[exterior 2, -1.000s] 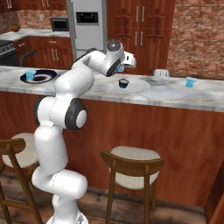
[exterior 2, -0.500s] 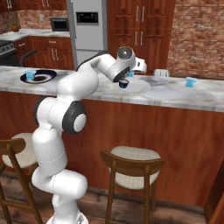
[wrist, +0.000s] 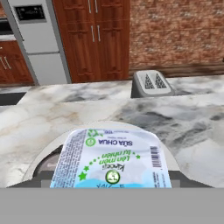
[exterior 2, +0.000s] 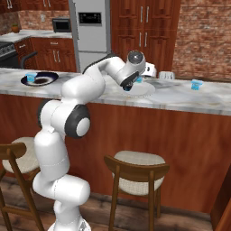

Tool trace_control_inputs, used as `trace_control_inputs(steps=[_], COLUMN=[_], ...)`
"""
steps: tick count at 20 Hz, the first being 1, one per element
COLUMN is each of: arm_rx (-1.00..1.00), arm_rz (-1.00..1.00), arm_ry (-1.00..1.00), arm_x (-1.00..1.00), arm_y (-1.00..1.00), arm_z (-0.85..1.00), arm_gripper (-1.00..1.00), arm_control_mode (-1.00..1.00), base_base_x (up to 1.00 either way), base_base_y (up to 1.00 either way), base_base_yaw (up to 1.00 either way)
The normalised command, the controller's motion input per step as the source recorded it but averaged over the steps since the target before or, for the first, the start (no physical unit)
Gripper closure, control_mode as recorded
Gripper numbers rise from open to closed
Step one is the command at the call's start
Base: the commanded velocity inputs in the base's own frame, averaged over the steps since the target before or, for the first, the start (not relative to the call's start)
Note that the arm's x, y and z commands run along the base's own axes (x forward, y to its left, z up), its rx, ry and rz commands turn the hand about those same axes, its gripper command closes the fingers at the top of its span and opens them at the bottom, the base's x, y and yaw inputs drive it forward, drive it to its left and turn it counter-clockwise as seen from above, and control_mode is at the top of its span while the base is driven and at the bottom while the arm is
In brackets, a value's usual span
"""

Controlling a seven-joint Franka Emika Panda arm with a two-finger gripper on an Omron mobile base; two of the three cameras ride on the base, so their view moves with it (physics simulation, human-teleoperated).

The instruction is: Place two yogurt containers on each plate.

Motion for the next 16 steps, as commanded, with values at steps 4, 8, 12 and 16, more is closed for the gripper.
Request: trace_control_inputs(steps=[4, 8, 12, 16], arm_rx=[0.0, 0.0, 0.0, 0.0], arm_rz=[0.0, 0.0, 0.0, 0.0], arm_ry=[-0.02, -0.05, -0.04, -0.03], arm_x=[-0.19, -0.11, -0.02, 0.0], arm_y=[-0.12, -0.06, -0.03, 0.0], arm_z=[-0.37, -0.41, -0.31, -0.1], arm_gripper=[1.0, 1.0, 1.0, 1.0], arm_control_mode=[-1.0, -1.0, -1.0, -1.0], base_base_x=[0.0, 0.0, 0.0, 0.0], base_base_y=[0.0, 0.0, 0.0, 0.0], base_base_yaw=[0.0, 0.0, 0.0, 0.0])
